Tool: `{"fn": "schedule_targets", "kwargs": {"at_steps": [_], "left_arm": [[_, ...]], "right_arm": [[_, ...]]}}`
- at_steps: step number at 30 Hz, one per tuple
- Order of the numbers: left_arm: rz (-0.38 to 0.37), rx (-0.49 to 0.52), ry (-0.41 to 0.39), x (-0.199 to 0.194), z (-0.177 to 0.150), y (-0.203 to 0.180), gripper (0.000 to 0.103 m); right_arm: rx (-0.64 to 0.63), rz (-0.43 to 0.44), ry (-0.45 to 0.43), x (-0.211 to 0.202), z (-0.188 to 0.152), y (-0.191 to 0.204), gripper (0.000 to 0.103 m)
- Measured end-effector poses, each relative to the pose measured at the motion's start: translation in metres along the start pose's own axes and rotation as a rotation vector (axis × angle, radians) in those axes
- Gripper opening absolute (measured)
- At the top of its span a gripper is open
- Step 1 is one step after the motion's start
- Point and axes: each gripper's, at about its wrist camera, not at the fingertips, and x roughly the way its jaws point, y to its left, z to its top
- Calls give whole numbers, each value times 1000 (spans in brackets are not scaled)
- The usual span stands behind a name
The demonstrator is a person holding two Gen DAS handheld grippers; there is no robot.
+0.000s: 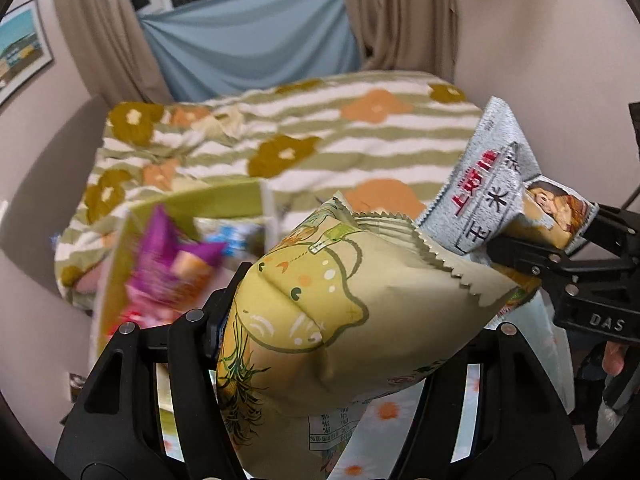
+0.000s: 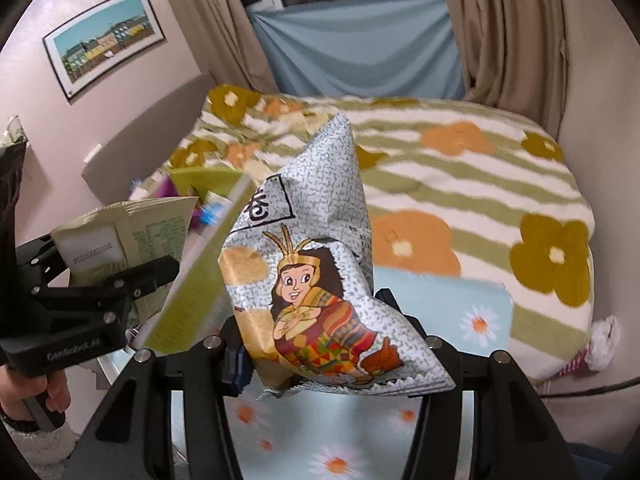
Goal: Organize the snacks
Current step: 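Carry both bags over the box and release them inside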
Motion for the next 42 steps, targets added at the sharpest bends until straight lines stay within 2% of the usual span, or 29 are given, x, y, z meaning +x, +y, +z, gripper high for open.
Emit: {"fn": "schedule_targets", "kwargs": {"at_steps": [5, 10, 15, 18, 20, 22, 26, 29, 38, 42], "left_arm": [[20, -42, -13, -5, 1, 70, 62], [15, -57, 9, 12, -7, 133, 62], [-52, -33, 56, 37, -23, 172, 62], [-106, -4, 68, 47, -29, 180, 64], [-152, 5, 57, 48, -29, 184, 73], [-170, 32, 37, 44, -30, 186, 103], [-201, 70, 1, 29, -33, 184, 103], [-175, 70, -3, 25, -41, 190, 103], [-175, -50, -50, 4, -50, 222, 103], [-216, -103, -59, 2, -41, 230, 103]], "right_arm": [[-28, 27, -44, 8, 26, 62, 50], [-14, 51, -57, 29, 45, 116, 50], [27, 38, -52, 56, 52, 148, 50], [75, 9, -53, 67, 50, 158, 50], [105, -10, -56, 70, 49, 165, 50], [128, -28, -59, 70, 48, 168, 50], [152, -58, -46, 71, 43, 175, 50], [151, -73, -35, 71, 42, 179, 50], [127, -79, -11, 93, 66, 180, 50], [105, -76, 2, 110, 81, 180, 50]]}}
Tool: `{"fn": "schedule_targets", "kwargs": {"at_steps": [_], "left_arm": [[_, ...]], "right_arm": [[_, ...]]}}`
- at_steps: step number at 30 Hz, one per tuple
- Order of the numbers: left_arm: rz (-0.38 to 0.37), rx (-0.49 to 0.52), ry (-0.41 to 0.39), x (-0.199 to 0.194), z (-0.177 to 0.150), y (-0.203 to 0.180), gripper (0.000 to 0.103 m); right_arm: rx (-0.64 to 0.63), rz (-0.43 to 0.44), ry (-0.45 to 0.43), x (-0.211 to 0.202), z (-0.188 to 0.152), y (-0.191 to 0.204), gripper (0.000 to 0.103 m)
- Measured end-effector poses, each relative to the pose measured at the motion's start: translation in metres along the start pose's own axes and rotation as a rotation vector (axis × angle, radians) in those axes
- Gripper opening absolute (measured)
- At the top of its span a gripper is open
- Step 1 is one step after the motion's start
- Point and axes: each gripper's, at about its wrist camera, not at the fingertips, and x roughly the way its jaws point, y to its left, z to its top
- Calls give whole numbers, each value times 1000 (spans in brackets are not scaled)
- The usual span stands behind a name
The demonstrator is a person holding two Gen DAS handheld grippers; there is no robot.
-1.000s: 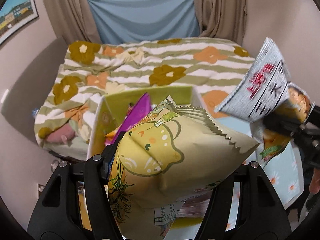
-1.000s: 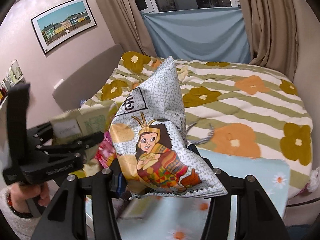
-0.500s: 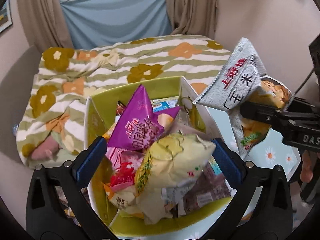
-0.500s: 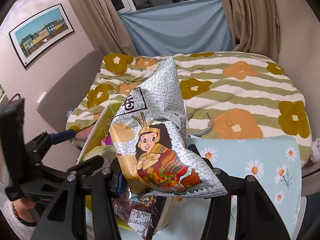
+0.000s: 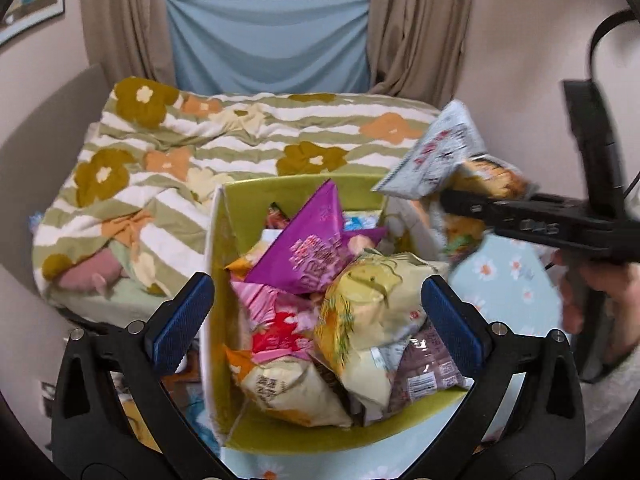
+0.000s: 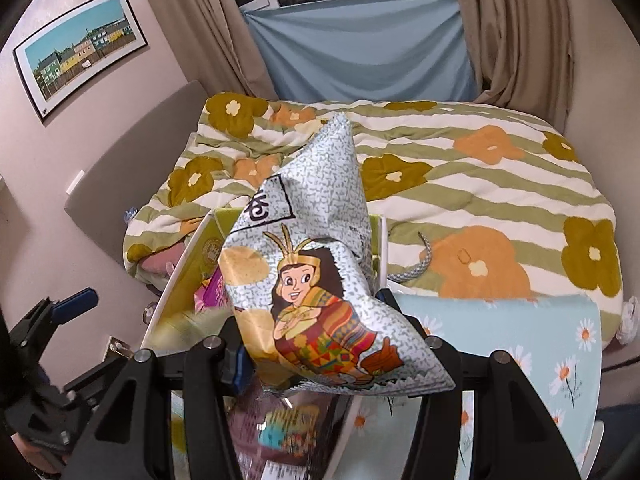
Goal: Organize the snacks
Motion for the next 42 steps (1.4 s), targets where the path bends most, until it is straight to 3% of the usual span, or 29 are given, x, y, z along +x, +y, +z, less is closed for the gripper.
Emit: {"fn": "schedule_targets", "kwargs": {"at_steps": [2, 11, 12, 13, 15, 21, 26, 34, 42], "left_arm": [[-17, -7, -22, -6, 4, 0, 103], [37, -13, -21, 4, 14, 9, 103], [36, -20, -15, 7, 13, 12, 103], [36, -24, -9, 9, 12, 13, 103], [40, -28, 5, 14, 9, 16, 103], [36, -49, 28, 19, 0, 24, 103], [28, -50, 1, 2, 0, 23, 103], [22, -9, -62, -38, 1, 13, 103], [54, 17, -147, -91, -19, -19, 103]], "right_arm": [[-2, 0, 6, 7, 7, 0, 50], [-35, -5, 40, 47, 30, 0, 55], [-46, -11, 44, 53, 32, 1, 67], [-55, -20, 46, 58, 33, 2, 85], [-66, -30, 44, 66, 32, 2, 103], [-66, -38, 15, 59, 25, 1, 103], [-52, -42, -25, 32, 27, 7, 103], [-36, -96, -149, -55, 15, 26, 103], [20, -206, -220, -144, -35, 34, 103]]}}
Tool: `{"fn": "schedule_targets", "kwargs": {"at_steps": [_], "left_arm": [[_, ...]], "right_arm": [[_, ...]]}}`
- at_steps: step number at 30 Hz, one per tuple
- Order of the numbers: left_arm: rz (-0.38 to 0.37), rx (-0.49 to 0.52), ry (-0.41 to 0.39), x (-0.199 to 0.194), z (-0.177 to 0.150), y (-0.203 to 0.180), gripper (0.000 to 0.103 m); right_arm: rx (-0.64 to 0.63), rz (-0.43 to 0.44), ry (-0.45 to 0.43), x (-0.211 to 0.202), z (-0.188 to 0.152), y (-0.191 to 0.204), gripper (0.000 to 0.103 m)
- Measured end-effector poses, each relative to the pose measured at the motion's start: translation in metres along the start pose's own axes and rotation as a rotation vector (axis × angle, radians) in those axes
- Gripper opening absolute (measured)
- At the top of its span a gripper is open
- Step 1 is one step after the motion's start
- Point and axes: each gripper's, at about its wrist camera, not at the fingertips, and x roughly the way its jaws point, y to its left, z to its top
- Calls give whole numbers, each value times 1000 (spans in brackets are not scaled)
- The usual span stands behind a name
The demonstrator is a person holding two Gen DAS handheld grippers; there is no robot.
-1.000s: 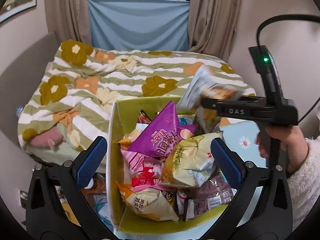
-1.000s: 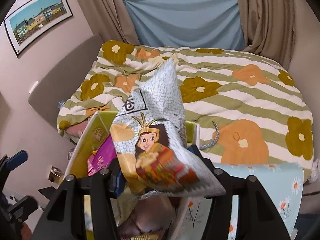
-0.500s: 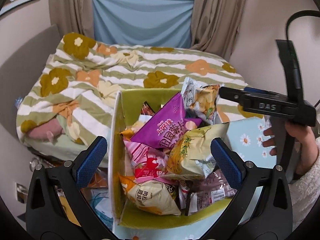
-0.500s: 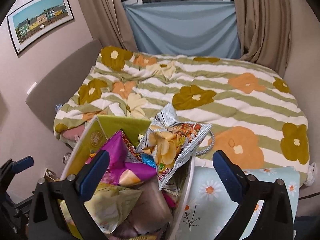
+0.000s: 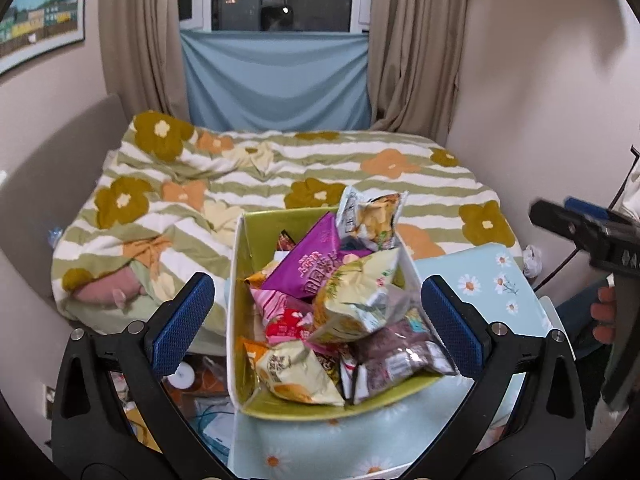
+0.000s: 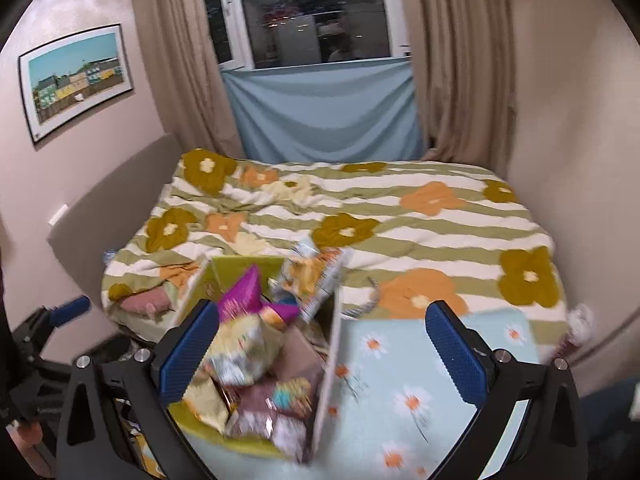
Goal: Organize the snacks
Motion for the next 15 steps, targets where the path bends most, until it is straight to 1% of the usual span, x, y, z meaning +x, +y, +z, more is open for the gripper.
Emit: {"fn": "schedule_targets", "kwargs": {"at_steps": [3, 7, 9, 15], "left_arm": [[5, -6, -37, -22, -10, -17, 103], [8, -13, -73, -47, -26, -40, 103], [10, -13, -74, -56, -33, -51, 103], [-5, -2, -88, -75, -51, -77, 103]], "right_arm": [[3, -37, -13, -28, -16, -6, 103], [-11, -109, -23, -59, -39, -15, 103], [-13, -145, -36, -74, -52, -22, 103], [8, -190, -61, -106, -77, -40, 103]]}}
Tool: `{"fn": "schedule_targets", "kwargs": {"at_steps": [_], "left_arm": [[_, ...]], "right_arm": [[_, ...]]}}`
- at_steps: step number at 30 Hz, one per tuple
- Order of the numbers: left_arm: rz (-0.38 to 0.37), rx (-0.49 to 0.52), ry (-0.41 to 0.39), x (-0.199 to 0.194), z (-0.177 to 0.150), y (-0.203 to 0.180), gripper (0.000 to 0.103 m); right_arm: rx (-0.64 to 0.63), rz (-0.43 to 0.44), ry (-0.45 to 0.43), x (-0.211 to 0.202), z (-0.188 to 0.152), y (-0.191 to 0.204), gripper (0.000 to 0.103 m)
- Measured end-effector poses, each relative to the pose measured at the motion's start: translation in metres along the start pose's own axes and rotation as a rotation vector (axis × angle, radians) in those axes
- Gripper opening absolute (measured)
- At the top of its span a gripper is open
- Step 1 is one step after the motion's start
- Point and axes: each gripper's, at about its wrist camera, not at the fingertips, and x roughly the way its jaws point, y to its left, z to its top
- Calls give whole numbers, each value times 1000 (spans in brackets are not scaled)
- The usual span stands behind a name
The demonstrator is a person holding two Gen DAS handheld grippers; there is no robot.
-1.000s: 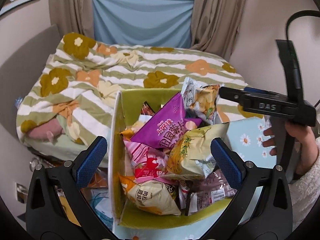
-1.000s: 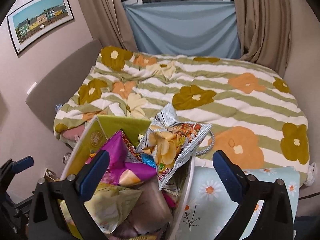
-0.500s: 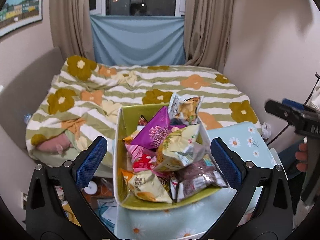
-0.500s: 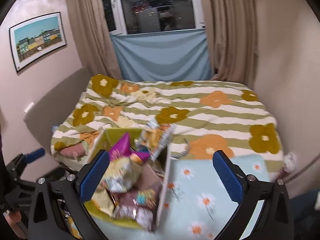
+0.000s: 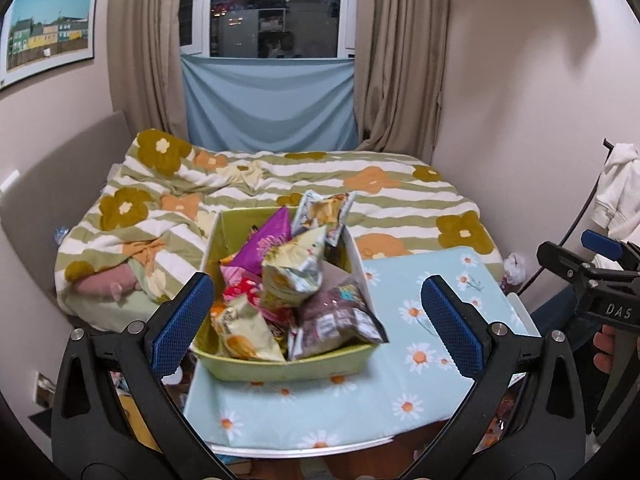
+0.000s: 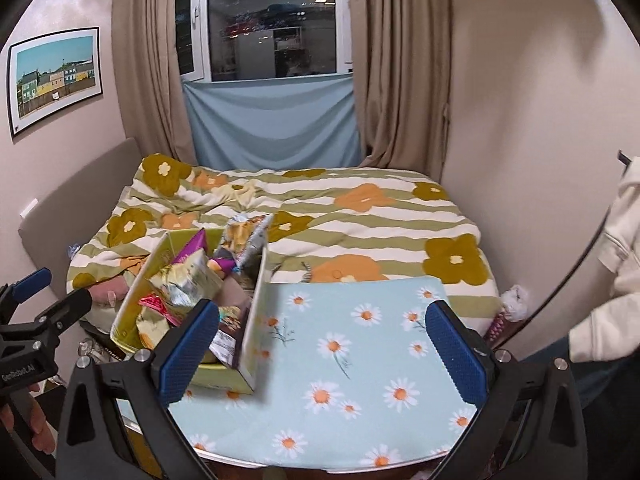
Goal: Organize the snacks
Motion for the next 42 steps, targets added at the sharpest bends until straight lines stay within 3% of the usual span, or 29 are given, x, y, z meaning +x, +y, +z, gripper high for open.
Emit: {"fn": "schedule_targets", "kwargs": {"at_steps": [14, 42], "left_arm": [[24, -4, -24, -14, -6, -25, 103], [43, 2, -25, -18, -7, -32, 103]], "right_arm": [[-7, 19, -15, -14, -14, -16, 103], [2, 36, -7, -13, -17, -24, 103]]}}
